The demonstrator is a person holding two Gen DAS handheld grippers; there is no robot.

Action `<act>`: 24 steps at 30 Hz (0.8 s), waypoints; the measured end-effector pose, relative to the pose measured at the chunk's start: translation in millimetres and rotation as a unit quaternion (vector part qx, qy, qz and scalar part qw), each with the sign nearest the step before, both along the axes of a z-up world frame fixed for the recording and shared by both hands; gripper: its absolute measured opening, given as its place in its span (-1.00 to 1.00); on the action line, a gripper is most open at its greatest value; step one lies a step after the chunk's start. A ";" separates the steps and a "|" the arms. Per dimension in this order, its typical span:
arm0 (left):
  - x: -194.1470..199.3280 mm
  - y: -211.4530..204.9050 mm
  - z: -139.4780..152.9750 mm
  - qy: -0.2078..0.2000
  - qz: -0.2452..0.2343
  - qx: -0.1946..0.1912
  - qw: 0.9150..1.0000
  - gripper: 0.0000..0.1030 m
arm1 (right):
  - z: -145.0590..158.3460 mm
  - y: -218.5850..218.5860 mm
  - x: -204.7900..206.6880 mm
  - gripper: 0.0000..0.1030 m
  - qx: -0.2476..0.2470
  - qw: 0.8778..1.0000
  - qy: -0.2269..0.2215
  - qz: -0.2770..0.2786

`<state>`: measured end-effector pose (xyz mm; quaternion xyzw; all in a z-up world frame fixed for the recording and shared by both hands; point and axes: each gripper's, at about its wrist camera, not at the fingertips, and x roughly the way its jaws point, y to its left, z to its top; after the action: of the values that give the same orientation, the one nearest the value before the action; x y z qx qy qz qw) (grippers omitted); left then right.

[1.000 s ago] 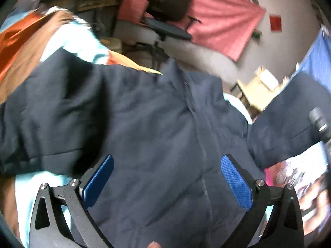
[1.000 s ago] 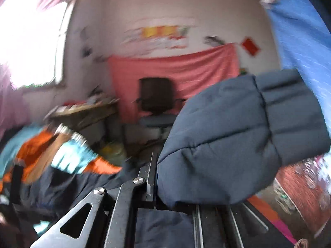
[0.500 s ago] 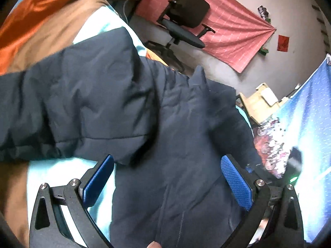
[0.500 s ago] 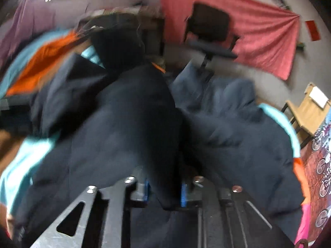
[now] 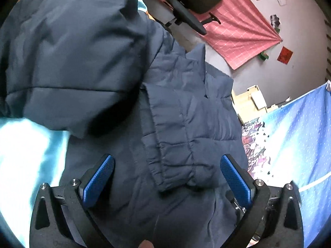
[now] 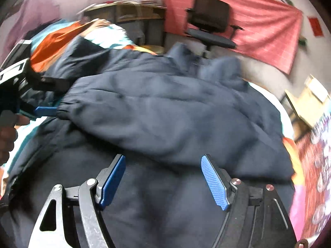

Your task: Fold large clothes

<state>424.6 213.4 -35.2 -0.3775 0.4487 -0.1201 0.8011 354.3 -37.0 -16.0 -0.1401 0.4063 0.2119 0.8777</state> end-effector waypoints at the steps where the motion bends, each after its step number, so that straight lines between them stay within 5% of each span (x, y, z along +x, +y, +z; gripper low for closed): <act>1: 1.4 -0.2 -0.6 -0.001 0.001 -0.003 1.000 0.40 | 1.6 -12.0 0.5 0.44 0.005 1.000 0.004 -0.017; 4: 6.0 -7.0 -0.6 0.019 0.012 0.034 0.999 -0.36 | 1.8 -43.9 4.2 0.44 0.022 0.998 0.013 -0.065; 7: -1.0 -11.8 10.7 -0.020 0.028 0.084 0.996 -0.90 | 5.8 -77.1 9.6 0.44 0.046 0.992 0.009 -0.117; 12: -22.3 -18.8 63.7 -0.132 0.059 0.174 0.974 -0.95 | 26.2 -126.2 29.5 0.44 0.098 0.977 -0.023 -0.188; 14: -26.8 -17.7 75.4 -0.147 0.070 0.203 0.966 -0.95 | 28.7 -138.0 44.7 0.34 0.115 0.972 -0.017 -0.202; 16: -24.5 -19.3 73.9 -0.136 0.068 0.250 0.956 -0.94 | 26.8 -143.8 60.4 0.11 0.118 0.971 -0.012 -0.208; 20: -13.1 -28.3 36.4 -0.069 0.043 0.297 0.951 -0.94 | 4.5 -144.9 93.8 -0.45 0.089 0.972 0.021 -0.217; 24: -13.1 -25.4 -2.0 -0.036 0.027 0.307 0.951 -0.93 | -25.4 -142.5 105.6 -0.46 0.065 0.974 0.043 -0.214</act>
<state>411.5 187.9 -37.2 -0.1210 0.4245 0.0311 0.8968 459.9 -179.5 -41.3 0.0164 0.4499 0.0506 0.8915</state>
